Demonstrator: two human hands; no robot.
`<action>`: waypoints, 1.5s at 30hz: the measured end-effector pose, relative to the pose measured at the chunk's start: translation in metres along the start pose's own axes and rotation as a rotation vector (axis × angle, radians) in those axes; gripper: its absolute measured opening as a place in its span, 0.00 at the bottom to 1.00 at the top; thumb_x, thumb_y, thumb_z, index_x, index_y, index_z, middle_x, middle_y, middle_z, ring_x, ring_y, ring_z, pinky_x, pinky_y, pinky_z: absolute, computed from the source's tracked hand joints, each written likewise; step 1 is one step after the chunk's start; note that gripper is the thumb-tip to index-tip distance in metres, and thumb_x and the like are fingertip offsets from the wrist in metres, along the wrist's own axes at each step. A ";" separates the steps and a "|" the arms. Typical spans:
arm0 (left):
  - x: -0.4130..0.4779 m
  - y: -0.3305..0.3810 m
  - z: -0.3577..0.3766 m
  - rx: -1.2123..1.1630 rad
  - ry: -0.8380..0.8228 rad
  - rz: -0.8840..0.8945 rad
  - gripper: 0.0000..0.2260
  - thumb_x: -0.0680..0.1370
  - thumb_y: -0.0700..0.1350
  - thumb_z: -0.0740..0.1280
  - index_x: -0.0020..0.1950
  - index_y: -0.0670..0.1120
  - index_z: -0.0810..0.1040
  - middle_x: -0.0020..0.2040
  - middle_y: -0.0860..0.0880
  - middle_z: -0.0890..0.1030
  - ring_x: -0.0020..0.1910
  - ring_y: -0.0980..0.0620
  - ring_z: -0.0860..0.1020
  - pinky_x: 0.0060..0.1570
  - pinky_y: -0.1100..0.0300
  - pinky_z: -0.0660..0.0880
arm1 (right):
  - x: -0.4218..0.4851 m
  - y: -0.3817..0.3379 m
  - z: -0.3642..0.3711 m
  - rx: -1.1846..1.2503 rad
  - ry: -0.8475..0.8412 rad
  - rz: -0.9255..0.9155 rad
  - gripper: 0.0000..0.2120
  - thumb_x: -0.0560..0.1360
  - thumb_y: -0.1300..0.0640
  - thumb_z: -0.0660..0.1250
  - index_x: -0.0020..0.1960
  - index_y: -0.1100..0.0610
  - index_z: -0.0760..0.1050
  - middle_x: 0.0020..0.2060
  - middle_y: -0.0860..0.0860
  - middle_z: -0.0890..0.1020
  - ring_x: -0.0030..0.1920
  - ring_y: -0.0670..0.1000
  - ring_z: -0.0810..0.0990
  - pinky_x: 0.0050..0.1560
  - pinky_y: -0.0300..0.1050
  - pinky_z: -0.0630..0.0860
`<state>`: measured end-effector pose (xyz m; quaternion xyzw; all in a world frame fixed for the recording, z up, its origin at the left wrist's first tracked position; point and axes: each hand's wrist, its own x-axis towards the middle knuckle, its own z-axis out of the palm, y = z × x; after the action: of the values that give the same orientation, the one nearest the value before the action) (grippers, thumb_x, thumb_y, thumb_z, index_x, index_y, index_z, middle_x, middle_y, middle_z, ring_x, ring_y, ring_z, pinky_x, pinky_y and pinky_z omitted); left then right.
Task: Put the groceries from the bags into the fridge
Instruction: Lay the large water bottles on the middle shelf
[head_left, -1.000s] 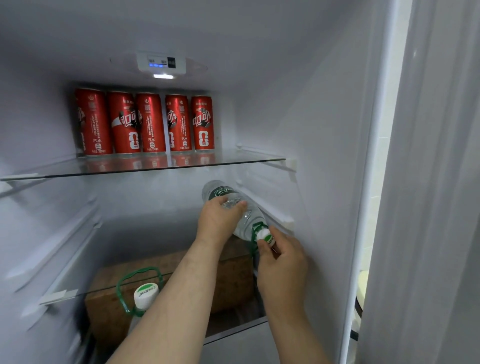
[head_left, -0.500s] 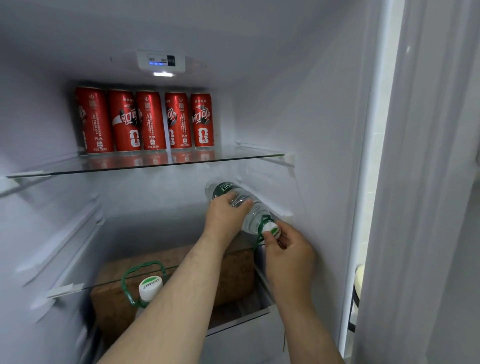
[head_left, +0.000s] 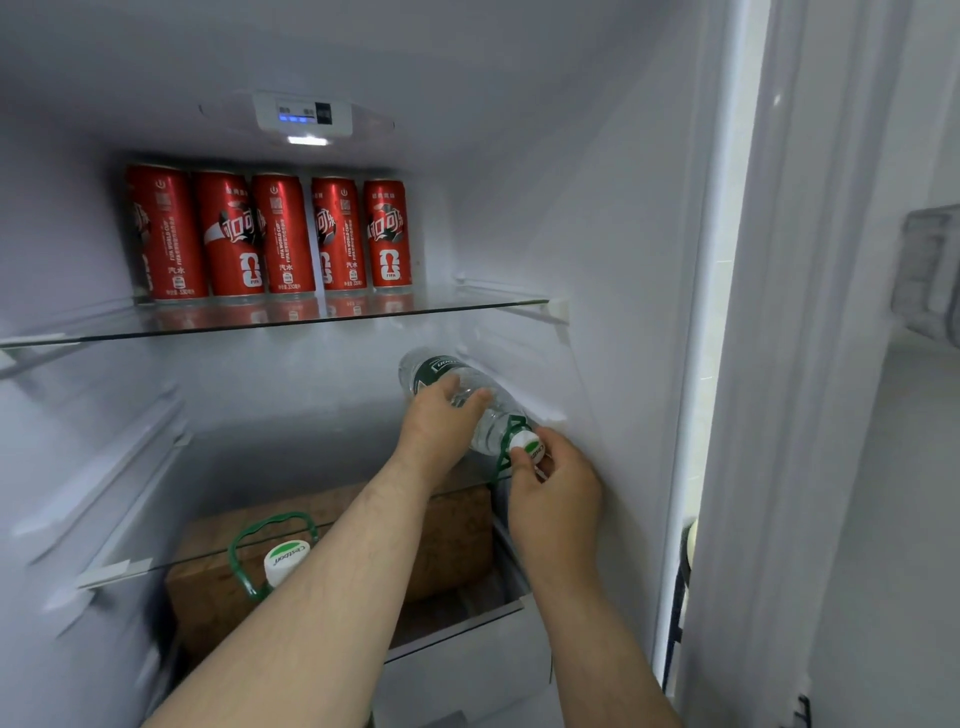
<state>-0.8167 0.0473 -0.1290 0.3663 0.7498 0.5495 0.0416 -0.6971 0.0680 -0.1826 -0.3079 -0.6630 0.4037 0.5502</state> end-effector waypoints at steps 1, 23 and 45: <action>-0.001 -0.001 0.000 -0.012 -0.001 -0.003 0.26 0.79 0.53 0.65 0.75 0.47 0.66 0.72 0.47 0.71 0.69 0.46 0.70 0.67 0.51 0.70 | -0.001 -0.002 0.000 -0.018 -0.017 -0.004 0.12 0.78 0.56 0.67 0.61 0.52 0.78 0.52 0.46 0.82 0.53 0.47 0.81 0.54 0.47 0.81; -0.023 0.000 -0.015 -0.115 0.011 -0.097 0.25 0.77 0.50 0.67 0.74 0.50 0.68 0.71 0.47 0.72 0.66 0.47 0.73 0.64 0.47 0.73 | -0.022 -0.016 -0.024 -0.082 -0.272 0.019 0.21 0.80 0.57 0.64 0.72 0.48 0.67 0.59 0.40 0.70 0.57 0.39 0.69 0.44 0.22 0.62; -0.019 0.016 -0.040 -0.226 -0.079 -0.292 0.30 0.67 0.54 0.76 0.65 0.45 0.71 0.57 0.44 0.81 0.51 0.45 0.82 0.51 0.48 0.81 | -0.001 -0.029 -0.005 0.005 -0.405 0.063 0.14 0.76 0.54 0.69 0.61 0.49 0.77 0.41 0.36 0.76 0.41 0.38 0.77 0.36 0.28 0.70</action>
<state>-0.8137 0.0066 -0.1061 0.2678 0.7262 0.6035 0.1913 -0.6908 0.0544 -0.1570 -0.2397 -0.7490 0.4759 0.3937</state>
